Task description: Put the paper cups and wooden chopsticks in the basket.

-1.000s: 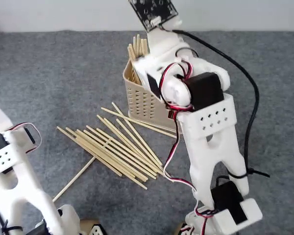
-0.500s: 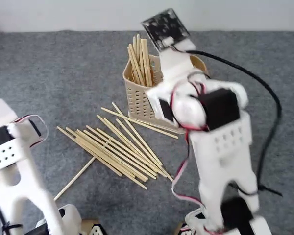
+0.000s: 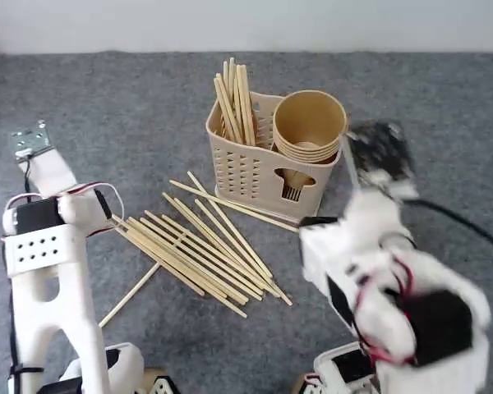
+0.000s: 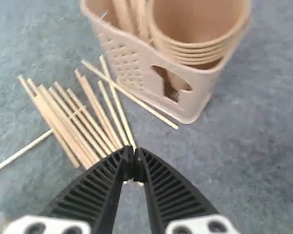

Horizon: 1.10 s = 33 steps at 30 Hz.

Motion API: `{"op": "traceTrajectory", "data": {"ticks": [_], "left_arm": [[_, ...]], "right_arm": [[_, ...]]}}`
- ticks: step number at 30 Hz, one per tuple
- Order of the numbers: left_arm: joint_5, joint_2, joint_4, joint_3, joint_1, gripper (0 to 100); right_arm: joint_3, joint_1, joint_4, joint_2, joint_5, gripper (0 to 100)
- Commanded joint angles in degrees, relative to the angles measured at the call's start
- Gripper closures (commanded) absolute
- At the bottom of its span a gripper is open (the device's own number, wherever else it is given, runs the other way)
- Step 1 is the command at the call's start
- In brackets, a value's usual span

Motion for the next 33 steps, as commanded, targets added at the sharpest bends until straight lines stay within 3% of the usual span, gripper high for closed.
{"op": "traceTrajectory", "data": {"ticks": [1, 7, 12, 19, 33], "left_arm": [[5.1, -1.49, -0.26, -1.01, 2.55, 98], [8.26, 4.48, -0.62, -1.54, 4.66, 98], [10.81, 17.05, -0.18, -5.58, 4.66, 89], [10.81, 27.16, -0.97, -9.1, 4.75, 86], [10.9, 40.44, -9.93, -9.54, 4.57, 86]], "right_arm": [[12.13, 7.34, -6.2, -13.49, -0.7, 99.0], [34.2, 14.81, -13.23, -34.95, -0.44, 98.7], [39.12, 17.45, -13.49, -46.55, 3.69, 98.7], [39.91, 17.98, -13.32, -45.41, 3.78, 98.7], [39.91, 17.98, -13.32, -45.41, 3.69, 99.0]]}}
